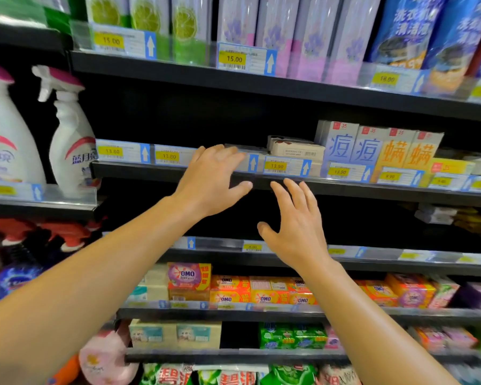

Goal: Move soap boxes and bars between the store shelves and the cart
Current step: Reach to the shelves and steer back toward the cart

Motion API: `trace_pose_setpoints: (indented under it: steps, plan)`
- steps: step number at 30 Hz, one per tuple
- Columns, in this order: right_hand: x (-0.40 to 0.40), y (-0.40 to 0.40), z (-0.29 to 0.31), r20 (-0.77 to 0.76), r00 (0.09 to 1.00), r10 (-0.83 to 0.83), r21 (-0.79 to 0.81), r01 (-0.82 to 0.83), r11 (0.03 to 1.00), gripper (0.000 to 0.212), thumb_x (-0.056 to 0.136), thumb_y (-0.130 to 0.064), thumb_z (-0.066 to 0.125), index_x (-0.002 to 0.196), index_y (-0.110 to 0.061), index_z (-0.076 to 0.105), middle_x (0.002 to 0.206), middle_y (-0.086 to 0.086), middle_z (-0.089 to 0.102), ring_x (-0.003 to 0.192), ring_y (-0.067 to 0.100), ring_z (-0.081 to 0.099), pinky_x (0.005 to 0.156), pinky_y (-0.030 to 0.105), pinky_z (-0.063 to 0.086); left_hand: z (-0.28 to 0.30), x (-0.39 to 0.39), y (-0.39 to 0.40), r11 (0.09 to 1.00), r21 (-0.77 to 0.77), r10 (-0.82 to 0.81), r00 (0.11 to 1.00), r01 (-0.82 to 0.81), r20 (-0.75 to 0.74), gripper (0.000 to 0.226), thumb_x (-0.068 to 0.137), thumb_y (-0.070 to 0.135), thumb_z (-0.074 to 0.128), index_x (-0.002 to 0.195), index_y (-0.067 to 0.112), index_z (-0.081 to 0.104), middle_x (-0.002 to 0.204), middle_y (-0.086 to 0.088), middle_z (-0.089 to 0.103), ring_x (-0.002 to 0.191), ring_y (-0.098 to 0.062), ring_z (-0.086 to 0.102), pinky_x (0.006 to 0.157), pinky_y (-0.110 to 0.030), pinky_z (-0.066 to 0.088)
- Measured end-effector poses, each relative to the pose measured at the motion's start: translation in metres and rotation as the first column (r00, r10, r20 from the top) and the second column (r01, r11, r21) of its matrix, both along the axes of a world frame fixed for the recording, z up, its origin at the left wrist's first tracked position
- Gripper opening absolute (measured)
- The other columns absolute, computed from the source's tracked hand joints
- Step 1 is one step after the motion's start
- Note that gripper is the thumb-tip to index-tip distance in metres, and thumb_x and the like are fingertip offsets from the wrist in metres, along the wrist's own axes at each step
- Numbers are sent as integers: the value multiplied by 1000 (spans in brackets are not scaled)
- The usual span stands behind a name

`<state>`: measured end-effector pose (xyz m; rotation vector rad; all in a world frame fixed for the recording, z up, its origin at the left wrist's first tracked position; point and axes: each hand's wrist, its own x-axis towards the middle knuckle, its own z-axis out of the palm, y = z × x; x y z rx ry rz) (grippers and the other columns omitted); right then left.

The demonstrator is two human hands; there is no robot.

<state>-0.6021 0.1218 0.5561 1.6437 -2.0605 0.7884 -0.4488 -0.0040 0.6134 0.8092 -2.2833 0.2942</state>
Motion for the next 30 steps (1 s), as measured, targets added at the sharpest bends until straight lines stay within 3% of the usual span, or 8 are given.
trace_pose_setpoints:
  steps: [7, 16, 18, 20, 24, 27, 30]
  plan:
    - [44, 82, -39, 43, 999, 26, 97, -30, 995, 78, 92, -49, 59, 156, -26, 22, 163, -1, 16, 152, 22, -1, 123, 40, 8, -78, 52, 81, 984, 167, 54, 997, -64, 63, 66, 94, 53, 50, 151, 24, 35, 158, 0, 32, 147, -23, 23, 120, -48, 14]
    - [132, 195, -159, 140, 987, 76, 357, -122, 926, 81, 89, -51, 61, 155, -23, 25, 163, 3, 19, 152, 28, 5, 124, 40, 6, -223, 167, 216, 915, 357, 72, 948, -186, 310, 69, 89, 57, 53, 149, 27, 38, 157, -1, 34, 145, -27, 27, 117, -51, 17]
    - [151, 211, -177, 165, 982, 89, 395, -149, 907, 82, 89, -52, 61, 156, -23, 25, 163, 3, 20, 152, 28, 6, 124, 39, 6, -247, 196, 243, 901, 381, 66, 934, -206, 351, 70, 85, 59, 47, 145, 24, 45, 152, -5, 42, 139, -30, 35, 114, -53, 25]
    - [169, 225, -194, 164, 981, 99, 443, -163, 882, 83, 86, -52, 63, 155, -21, 28, 160, 5, 25, 151, 29, 12, 124, 40, 8, -272, 226, 268, 884, 403, 64, 917, -235, 395, 74, 79, 61, 42, 141, 21, 50, 148, -6, 47, 135, -33, 41, 109, -53, 32]
    - [210, 250, -237, 200, 971, 128, 503, -214, 837, 80, 78, -52, 56, 147, -14, 44, 152, 12, 40, 144, 37, 30, 122, 46, 20, -314, 280, 313, 823, 492, 76, 912, -286, 403, 77, 79, 62, 38, 144, 23, 48, 151, -6, 44, 139, -34, 39, 112, -56, 28]
    - [247, 261, -263, 207, 965, 161, 604, -255, 755, 81, 82, -52, 62, 151, -16, 38, 157, 11, 33, 147, 36, 23, 121, 48, 19, -340, 321, 333, 771, 541, 94, 901, -335, 423, 76, 81, 63, 38, 149, 29, 39, 159, -1, 31, 145, -32, 28, 116, -54, 23]
    - [290, 265, -287, 206, 957, 205, 689, -291, 664, 84, 86, -50, 65, 155, -19, 28, 162, 7, 23, 150, 33, 14, 121, 45, 15, -360, 366, 342, 729, 575, 115, 895, -371, 432, 72, 81, 57, 49, 147, 28, 42, 155, -3, 37, 141, -36, 34, 114, -58, 26]
